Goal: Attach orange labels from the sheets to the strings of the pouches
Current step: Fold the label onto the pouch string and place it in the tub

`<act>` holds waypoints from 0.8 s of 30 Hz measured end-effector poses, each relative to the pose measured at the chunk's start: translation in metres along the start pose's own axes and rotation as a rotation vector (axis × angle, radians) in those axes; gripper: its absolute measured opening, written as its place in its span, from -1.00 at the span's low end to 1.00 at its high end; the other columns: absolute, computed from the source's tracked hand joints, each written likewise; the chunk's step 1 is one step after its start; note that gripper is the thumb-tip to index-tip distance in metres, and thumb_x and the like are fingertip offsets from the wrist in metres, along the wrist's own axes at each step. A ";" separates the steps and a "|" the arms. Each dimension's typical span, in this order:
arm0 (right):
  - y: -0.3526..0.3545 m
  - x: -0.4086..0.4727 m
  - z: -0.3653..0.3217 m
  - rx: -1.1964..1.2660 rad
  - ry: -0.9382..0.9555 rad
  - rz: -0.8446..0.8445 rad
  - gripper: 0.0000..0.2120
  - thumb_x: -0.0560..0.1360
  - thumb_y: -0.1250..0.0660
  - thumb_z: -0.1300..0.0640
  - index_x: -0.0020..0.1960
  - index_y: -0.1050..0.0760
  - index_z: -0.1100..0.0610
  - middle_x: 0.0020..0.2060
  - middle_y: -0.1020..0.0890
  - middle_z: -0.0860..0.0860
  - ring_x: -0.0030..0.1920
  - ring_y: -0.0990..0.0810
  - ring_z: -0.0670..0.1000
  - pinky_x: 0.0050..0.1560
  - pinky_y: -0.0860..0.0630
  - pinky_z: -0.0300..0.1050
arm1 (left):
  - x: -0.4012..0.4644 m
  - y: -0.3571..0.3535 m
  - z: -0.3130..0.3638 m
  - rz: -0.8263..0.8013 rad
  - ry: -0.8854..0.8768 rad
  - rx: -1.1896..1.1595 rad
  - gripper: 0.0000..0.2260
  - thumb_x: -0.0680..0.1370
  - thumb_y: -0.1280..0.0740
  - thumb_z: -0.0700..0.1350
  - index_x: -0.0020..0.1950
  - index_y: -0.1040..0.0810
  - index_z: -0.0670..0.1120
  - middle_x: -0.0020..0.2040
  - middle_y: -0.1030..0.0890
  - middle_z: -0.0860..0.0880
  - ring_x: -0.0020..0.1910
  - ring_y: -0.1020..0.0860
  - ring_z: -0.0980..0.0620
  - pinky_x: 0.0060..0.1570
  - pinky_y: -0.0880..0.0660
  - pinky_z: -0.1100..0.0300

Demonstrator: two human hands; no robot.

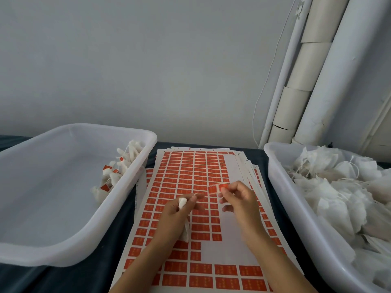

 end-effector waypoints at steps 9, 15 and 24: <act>-0.024 -0.012 -0.004 0.028 -0.008 -0.103 -0.46 0.38 -0.45 -0.01 0.25 -0.24 -0.16 -0.13 -0.59 -0.26 -0.10 -0.55 -0.39 -0.27 -0.49 -0.50 | -0.001 -0.005 0.001 -0.067 -0.148 0.014 -0.78 0.56 -0.27 -0.06 -0.22 -0.63 -0.03 -0.27 -0.66 0.16 -0.21 -0.60 0.25 -0.29 -0.43 0.54; -0.023 -0.013 -0.001 -0.077 0.131 -0.043 -0.47 0.35 -0.50 0.15 0.15 -0.29 -0.17 -0.25 -0.64 -0.21 -0.12 -0.60 -0.29 -0.20 -0.40 -0.59 | 0.000 -0.007 0.000 -0.133 -0.164 0.027 -0.82 0.57 -0.27 -0.13 -0.18 -0.62 -0.05 -0.31 -0.65 0.07 -0.26 -0.61 0.15 -0.23 -0.49 0.43; -0.002 -0.005 -0.005 -0.066 0.193 0.083 -0.53 0.34 -0.51 0.15 0.09 -0.35 -0.15 -0.30 -0.64 -0.23 -0.17 -0.62 -0.25 -0.26 -0.38 -0.61 | -0.004 -0.008 0.008 -0.243 -0.148 0.008 -0.75 0.47 -0.27 0.11 0.12 -0.52 0.10 -0.12 -0.67 0.17 -0.08 -0.62 0.25 -0.20 -0.44 0.46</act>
Point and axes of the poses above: each hand's wrist, its own x-axis towards the middle knuckle, its own y-axis out of the back of the hand, z = x × y, the point moved 3 cm from there along x, towards the middle knuckle
